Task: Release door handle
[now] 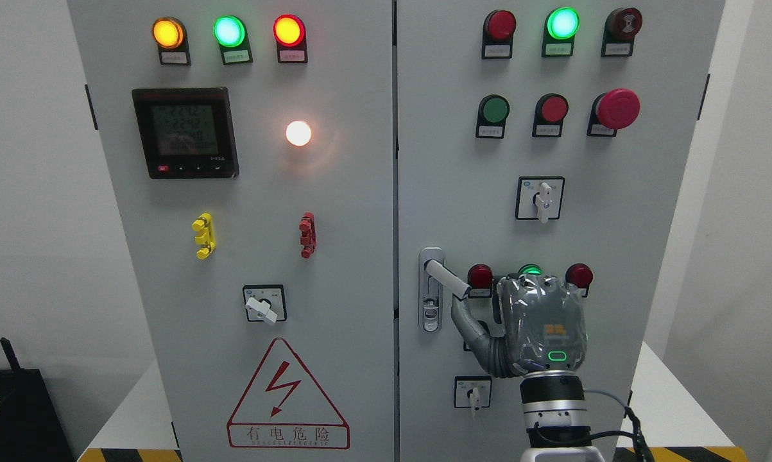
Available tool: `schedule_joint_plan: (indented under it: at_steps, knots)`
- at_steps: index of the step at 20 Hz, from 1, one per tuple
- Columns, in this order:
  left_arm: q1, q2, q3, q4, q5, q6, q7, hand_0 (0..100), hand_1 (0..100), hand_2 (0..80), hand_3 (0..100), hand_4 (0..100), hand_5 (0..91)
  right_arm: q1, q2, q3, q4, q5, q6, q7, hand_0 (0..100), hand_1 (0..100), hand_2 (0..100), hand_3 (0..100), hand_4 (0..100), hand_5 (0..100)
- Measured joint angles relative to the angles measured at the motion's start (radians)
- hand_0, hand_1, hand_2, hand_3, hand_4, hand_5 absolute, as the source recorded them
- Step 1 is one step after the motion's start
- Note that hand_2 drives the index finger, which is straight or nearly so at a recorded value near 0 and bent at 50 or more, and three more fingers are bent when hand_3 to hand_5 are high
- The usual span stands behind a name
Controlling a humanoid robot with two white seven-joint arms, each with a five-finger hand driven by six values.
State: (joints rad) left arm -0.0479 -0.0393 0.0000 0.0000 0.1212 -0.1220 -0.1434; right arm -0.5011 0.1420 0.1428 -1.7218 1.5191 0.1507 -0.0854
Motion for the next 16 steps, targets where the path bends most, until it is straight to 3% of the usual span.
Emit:
schedule_joint_plan:
  at_steps: [16]
  knots:
    - [0.0,0.0,0.0,0.0,0.0,0.0,0.0,12,39,0.0,0,0,0.0,-0.014,-0.001,-0.011,-0.001,-0.002,-0.002,0.002,43,12,90,100,95,96]
